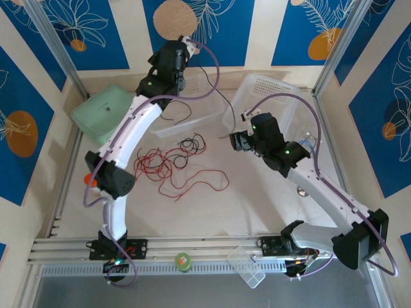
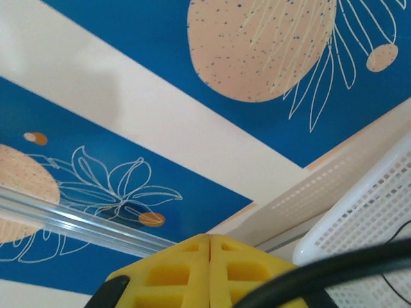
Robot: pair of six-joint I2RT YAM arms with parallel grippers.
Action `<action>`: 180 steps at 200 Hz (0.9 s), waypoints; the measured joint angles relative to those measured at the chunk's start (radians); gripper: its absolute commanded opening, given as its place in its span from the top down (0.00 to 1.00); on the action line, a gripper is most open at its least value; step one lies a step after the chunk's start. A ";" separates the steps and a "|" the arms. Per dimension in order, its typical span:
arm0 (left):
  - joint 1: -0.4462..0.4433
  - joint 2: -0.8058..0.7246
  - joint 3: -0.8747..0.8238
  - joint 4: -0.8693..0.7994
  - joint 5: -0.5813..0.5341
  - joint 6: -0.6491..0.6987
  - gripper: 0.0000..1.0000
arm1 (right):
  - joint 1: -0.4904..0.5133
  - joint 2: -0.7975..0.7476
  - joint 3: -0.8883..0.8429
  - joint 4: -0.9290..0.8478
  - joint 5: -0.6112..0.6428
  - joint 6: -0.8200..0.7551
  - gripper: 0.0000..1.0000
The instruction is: Untangle the cables
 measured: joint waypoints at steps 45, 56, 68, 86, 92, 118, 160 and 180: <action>0.029 0.217 0.172 -0.026 -0.028 0.010 1.00 | -0.001 -0.145 -0.151 -0.001 -0.201 0.110 0.07; 0.041 0.238 0.172 -0.026 -0.028 0.016 1.00 | 0.000 -0.180 -0.190 -0.004 -0.235 0.132 0.07; 0.054 0.247 0.172 -0.025 -0.029 0.016 1.00 | 0.000 -0.222 -0.229 -0.006 -0.261 0.159 0.07; 0.067 0.248 0.179 -0.014 -0.030 0.014 1.00 | -0.002 -0.275 -0.270 -0.016 -0.278 0.193 0.07; 0.069 0.247 0.185 -0.011 -0.029 0.006 1.00 | -0.002 -0.290 -0.281 -0.020 -0.280 0.203 0.07; 0.069 0.207 0.188 -0.039 -0.004 -0.058 1.00 | -0.013 -0.327 -0.306 -0.037 -0.282 0.235 0.07; 0.069 0.027 0.168 -0.084 0.071 -0.154 1.00 | -0.039 -0.330 -0.307 -0.041 -0.283 0.257 0.08; 0.070 -0.069 0.142 -0.046 0.073 -0.159 1.00 | -0.044 -0.327 -0.307 -0.038 -0.283 0.267 0.08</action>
